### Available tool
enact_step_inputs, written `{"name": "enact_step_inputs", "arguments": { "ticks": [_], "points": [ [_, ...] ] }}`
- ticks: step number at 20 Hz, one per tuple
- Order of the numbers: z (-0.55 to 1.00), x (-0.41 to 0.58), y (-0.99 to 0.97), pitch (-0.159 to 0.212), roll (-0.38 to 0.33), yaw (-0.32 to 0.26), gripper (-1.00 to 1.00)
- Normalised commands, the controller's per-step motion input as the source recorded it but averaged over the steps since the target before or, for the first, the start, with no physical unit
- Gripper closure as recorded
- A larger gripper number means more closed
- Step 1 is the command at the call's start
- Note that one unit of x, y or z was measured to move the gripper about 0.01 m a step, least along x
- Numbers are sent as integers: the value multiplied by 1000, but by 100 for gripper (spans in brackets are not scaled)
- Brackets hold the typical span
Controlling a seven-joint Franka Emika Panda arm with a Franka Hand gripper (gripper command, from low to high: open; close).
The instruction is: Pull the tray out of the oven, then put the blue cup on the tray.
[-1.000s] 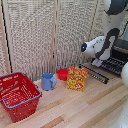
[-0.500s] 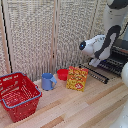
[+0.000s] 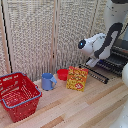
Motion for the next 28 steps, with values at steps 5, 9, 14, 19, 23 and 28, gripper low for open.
{"name": "enact_step_inputs", "arguments": {
  "ticks": [5,9,14,19,23,28],
  "points": [
    [-533,312,909,-63,54,-20,100],
    [-466,261,916,-40,55,-7,100],
    [-419,216,829,-9,55,0,100],
    [-58,62,159,10,2,0,-100],
    [0,164,13,0,15,-16,-100],
    [151,95,65,-7,24,-58,-100]
  ]
}}
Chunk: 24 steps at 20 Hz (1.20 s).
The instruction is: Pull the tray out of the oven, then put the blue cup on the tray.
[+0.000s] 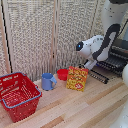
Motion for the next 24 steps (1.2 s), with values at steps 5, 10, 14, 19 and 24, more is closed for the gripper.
{"name": "enact_step_inputs", "arguments": {
  "ticks": [5,10,14,19,24],
  "points": [
    [534,53,166,-21,8,-79,-100],
    [717,108,255,-8,8,-147,-100],
    [725,90,208,2,119,-149,-100],
    [457,162,366,-56,169,-161,-100],
    [249,129,359,-117,211,-167,-100]
  ]
}}
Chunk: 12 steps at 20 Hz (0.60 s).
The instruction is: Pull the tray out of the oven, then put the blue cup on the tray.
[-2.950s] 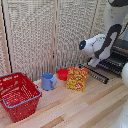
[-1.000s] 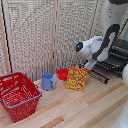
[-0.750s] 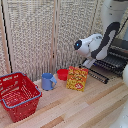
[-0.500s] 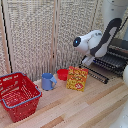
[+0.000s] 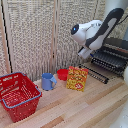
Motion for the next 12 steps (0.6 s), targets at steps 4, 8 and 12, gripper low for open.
{"name": "enact_step_inputs", "arguments": {
  "ticks": [4,8,12],
  "points": [
    [156,156,389,-97,269,-143,-100],
    [149,143,404,-76,291,-137,-100],
    [153,114,413,-58,302,-137,-100]
  ]
}}
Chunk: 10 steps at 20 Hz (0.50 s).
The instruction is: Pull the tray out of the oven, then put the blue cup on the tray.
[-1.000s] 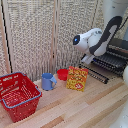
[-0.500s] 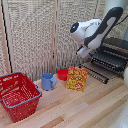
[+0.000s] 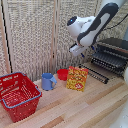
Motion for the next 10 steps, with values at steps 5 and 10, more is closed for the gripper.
{"name": "enact_step_inputs", "arguments": {
  "ticks": [5,10],
  "points": [
    [179,68,407,-42,302,-145,-100],
    [194,51,405,-38,300,-150,-100]
  ]
}}
